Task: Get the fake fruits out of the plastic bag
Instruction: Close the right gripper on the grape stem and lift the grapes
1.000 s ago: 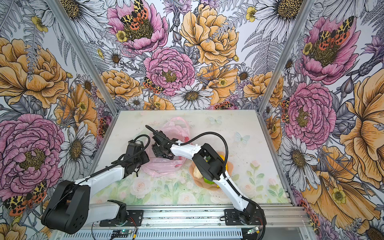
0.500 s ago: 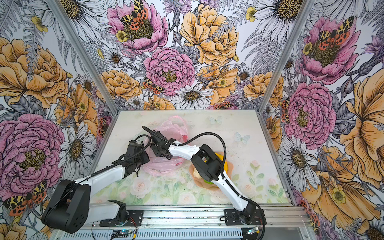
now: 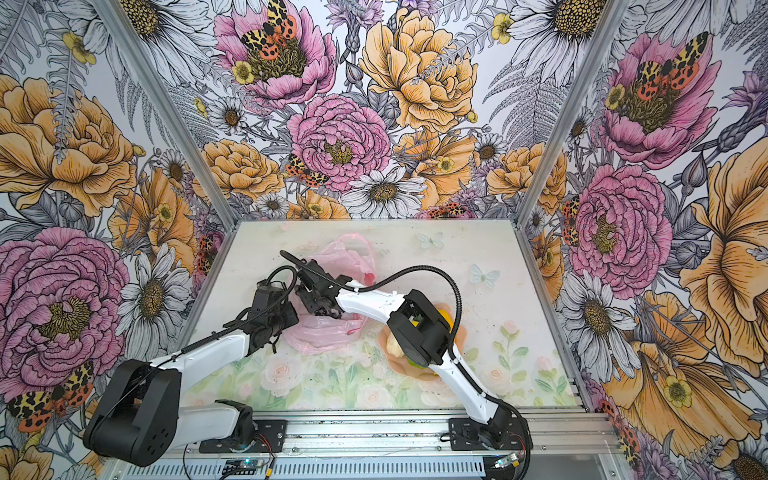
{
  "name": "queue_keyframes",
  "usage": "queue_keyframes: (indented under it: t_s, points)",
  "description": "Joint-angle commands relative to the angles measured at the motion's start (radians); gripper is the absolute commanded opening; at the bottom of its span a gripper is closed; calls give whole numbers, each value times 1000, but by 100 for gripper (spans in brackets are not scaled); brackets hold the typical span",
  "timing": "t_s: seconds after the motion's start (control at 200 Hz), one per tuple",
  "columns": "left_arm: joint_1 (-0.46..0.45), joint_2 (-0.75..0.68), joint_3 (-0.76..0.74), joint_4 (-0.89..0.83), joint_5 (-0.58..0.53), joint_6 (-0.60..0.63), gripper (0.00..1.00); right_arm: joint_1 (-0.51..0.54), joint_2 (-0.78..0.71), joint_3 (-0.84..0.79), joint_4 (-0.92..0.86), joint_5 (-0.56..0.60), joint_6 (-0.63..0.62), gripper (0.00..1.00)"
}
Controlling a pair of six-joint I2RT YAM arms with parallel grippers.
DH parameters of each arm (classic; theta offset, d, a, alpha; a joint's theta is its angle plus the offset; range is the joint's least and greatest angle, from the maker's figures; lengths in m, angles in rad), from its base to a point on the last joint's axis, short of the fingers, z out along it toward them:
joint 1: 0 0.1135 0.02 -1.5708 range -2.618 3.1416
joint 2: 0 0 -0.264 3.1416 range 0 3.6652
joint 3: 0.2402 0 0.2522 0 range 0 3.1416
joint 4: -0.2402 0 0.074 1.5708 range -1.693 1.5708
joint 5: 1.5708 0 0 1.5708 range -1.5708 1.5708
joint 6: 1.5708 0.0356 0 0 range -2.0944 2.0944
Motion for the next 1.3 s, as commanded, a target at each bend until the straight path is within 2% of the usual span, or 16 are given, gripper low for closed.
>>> queue_keyframes:
  t_s: [0.0,0.295,0.515,0.731,0.931,0.986,1.296]
  points:
    - [18,-31,15,9,5,4,11,5,-80,-22,12,-4,-16,34]
    - [45,-33,5,3,4,-11,10,5,-153,-84,34,-1,-28,35]
    - [45,-25,11,-3,2,-13,10,-6,-180,-118,58,5,-5,39]
    - [46,11,29,-26,-15,-19,9,-24,-252,-221,161,-38,24,43]
    - [64,3,24,-42,-15,-43,8,-70,-323,-367,312,-100,100,44]
    - [73,-1,20,-46,-49,-52,7,-81,-338,-395,342,-109,112,44]
    - [108,-22,5,-50,-44,-75,6,-90,-429,-488,390,-88,78,44]
